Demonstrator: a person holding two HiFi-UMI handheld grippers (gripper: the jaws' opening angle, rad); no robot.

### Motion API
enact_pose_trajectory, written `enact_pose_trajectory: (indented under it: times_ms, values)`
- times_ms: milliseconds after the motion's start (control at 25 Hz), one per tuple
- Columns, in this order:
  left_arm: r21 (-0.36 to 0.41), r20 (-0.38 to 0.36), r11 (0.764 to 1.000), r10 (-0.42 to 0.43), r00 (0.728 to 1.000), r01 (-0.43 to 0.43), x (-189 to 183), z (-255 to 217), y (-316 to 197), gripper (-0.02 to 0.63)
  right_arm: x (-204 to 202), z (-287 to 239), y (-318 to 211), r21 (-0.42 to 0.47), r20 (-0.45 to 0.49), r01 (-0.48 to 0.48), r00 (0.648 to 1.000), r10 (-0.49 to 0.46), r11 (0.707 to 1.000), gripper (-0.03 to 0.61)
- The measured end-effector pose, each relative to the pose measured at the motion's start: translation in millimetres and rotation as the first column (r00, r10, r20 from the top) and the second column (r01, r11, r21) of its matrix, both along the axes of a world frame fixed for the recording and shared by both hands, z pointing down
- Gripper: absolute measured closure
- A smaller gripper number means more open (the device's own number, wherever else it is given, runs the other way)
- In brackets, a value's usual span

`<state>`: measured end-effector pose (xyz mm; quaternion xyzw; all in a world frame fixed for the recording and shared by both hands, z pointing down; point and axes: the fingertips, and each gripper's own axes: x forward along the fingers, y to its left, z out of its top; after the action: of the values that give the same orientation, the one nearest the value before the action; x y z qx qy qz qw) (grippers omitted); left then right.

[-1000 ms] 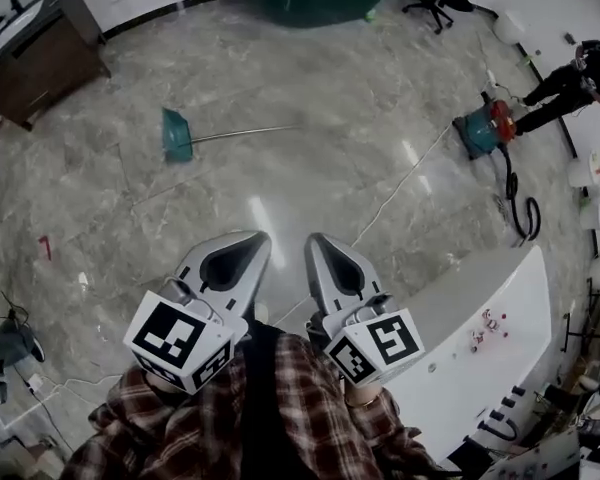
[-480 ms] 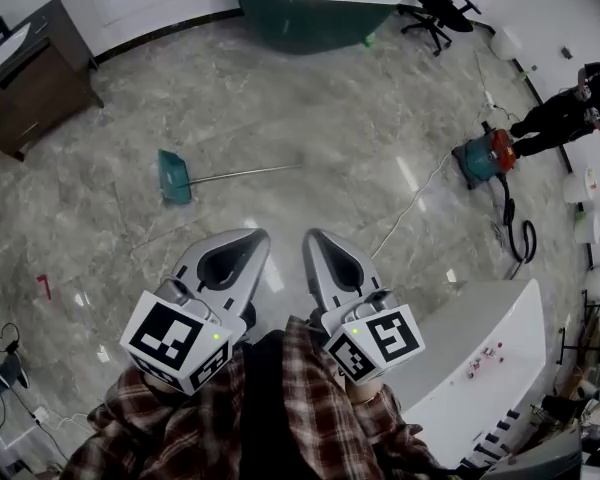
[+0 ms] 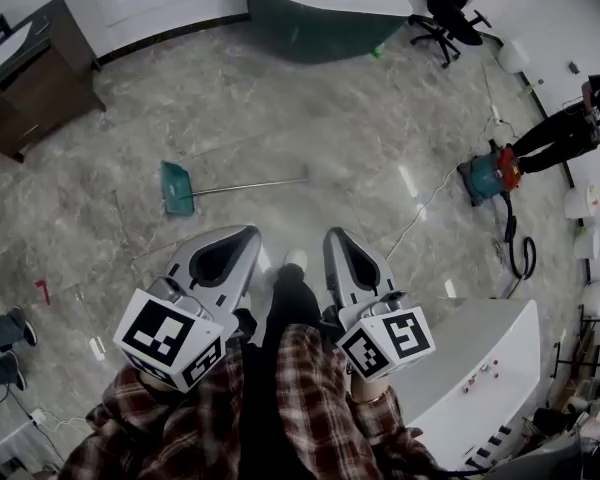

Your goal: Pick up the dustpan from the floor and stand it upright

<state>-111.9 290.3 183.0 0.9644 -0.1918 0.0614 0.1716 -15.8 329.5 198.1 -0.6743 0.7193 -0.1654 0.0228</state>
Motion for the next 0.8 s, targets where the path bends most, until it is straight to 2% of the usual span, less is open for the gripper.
enact_pose_trajectory:
  times_ms: [160, 400, 600, 800]
  values:
    - [0.002, -0.002, 1.0, -0.03, 1.0, 0.03, 18.2, 1.6, -23.3, 0.601, 21.9, 3.1, -24.3, -0.003, 0.0, 0.022, 1.0, -0.022, 1.0, 0.568]
    - [0.001, -0.001, 0.995, -0.101, 0.995, 0.101, 71.1, 6.2, -69.5, 0.601, 73.9, 3.5, -76.3, -0.004, -0.026, 0.101, 0.995, -0.101, 0.995, 0.568]
    - [-0.015, -0.012, 0.986, -0.164, 0.986, 0.164, 134.6, 5.3, -115.5, 0.601, 134.9, -1.0, -125.1, -0.004, -0.016, 0.171, 0.985, -0.171, 0.985, 0.568]
    - [-0.027, -0.015, 0.972, -0.233, 0.972, 0.233, 211.3, -5.6, -141.3, 0.601, 205.0, -12.3, -163.9, -0.016, -0.012, 0.268, 0.963, -0.269, 0.963, 0.568]
